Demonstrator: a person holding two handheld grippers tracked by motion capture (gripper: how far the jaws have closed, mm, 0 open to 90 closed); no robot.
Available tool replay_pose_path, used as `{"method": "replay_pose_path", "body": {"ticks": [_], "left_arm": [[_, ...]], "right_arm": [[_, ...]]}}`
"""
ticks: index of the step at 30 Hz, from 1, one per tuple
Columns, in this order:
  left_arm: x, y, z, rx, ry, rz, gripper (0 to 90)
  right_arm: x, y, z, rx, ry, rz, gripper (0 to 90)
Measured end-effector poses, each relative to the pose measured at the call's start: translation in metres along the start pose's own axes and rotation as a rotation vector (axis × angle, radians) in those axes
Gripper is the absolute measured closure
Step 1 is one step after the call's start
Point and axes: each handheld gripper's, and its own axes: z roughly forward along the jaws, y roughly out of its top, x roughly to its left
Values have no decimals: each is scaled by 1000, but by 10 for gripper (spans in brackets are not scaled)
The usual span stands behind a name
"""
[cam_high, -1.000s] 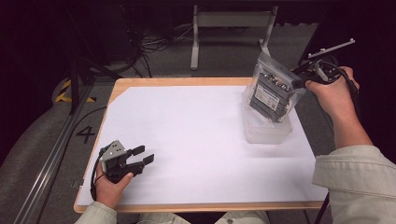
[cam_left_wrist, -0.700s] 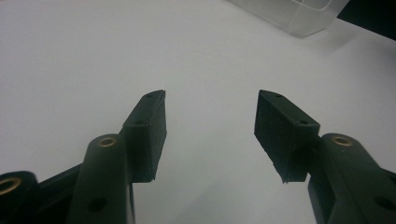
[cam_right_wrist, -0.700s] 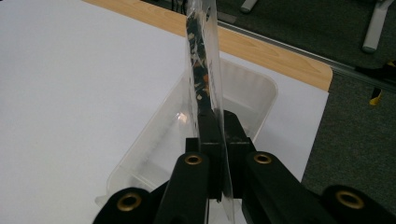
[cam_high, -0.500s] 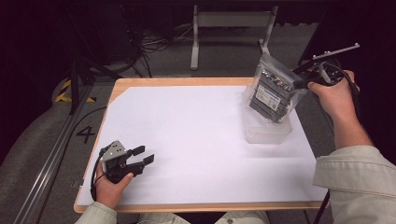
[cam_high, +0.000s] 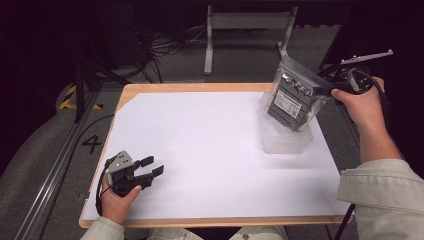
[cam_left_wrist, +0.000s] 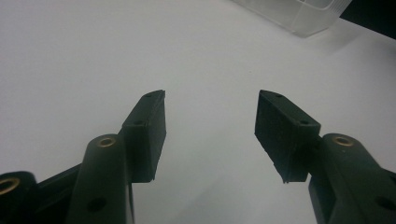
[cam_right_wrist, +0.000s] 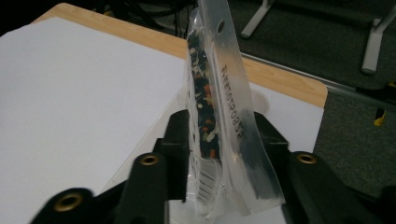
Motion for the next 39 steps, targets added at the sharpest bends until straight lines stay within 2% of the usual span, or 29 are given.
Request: {"method": "replay_pose_path", "body": {"ticks": [3,6,7,8,14,17,20,21,22,24,32,39], "left_arm": [[0,-1,0,1,5,0,440],[0,-1,-1,2,7,1,438],[0,-1,-1,2,7,1,437],[0,-2,-2,3,7,-4,436],[1,-1,-6,-6,11,-2,426],[0,-1,-7,-8,10,0,419],[-1,0,-9,-11,13,-2,413],[-1,0,-9,-11,13,-2,411],[-1,1,-11,-13,14,7,408],[-2,2,-12,-15,15,6,402],[-2,4,-11,-24,14,6,363],[-3,6,-12,-32,7,14,355]], "right_arm": [[0,0,-4,-45,0,-6,424],[2,1,-13,-109,-7,-29,361],[2,1,-13,-109,-7,-29,361],[5,2,-20,-156,-13,-43,344],[17,-2,-40,-260,-18,-69,339],[30,-8,-50,-332,6,-81,341],[45,-22,-53,-389,69,-93,341],[45,-22,-53,-389,69,-93,341],[53,-32,-50,-406,112,-95,339],[61,-42,-47,-421,145,-103,337],[84,-74,-35,-423,188,-126,306],[106,-96,-18,-435,256,-166,260]]}}
